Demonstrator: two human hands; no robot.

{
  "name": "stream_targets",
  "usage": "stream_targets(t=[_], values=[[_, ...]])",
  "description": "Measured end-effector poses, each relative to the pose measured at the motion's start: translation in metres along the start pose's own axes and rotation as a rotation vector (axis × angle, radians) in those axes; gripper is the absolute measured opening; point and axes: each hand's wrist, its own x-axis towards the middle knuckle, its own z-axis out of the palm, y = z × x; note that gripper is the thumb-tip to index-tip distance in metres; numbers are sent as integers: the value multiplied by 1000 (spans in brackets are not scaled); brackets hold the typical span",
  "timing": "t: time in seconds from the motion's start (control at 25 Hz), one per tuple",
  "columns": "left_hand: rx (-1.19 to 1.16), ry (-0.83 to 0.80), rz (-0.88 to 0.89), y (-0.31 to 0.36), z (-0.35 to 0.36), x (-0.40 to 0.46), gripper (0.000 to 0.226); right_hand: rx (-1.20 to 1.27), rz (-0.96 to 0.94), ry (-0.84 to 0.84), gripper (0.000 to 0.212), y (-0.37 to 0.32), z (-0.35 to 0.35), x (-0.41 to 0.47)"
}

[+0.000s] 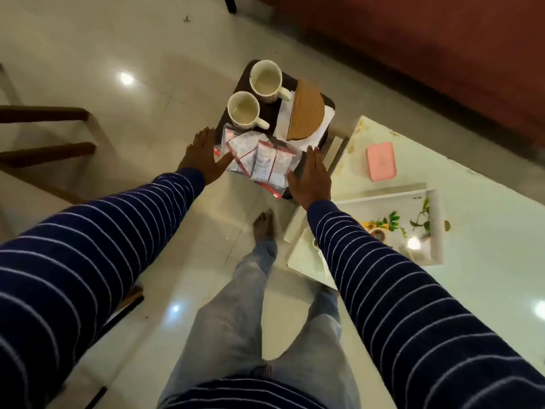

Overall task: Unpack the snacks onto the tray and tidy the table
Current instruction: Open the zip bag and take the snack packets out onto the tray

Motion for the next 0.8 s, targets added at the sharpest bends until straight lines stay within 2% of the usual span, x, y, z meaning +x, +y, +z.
stream_targets(t=[0.12, 0.2, 0.32, 0.44, 0.56, 0.68, 0.8], values=[[-87, -30, 52, 0, 9, 32, 80, 116, 72, -87, 67, 5, 25, 28], [-224, -37, 52, 5, 15, 46, 73, 194, 113, -128, 65, 9, 39, 42], [-369, -59, -101, 11, 21, 59, 81, 372, 171, -149, 72, 8, 53, 55], [-487, -82, -154, 11, 33, 67, 87, 594, 292, -107, 76, 7, 67, 64], [-637, -132, -236, 8, 40, 69, 72, 727, 386, -161, 72, 6, 72, 63], [-682, -156, -313, 3, 41, 53, 64, 731, 355, -244, 61, 12, 66, 46], [-738, -157, -320, 7, 33, 21, 58, 804, 330, -246, 61, 11, 47, 18]])
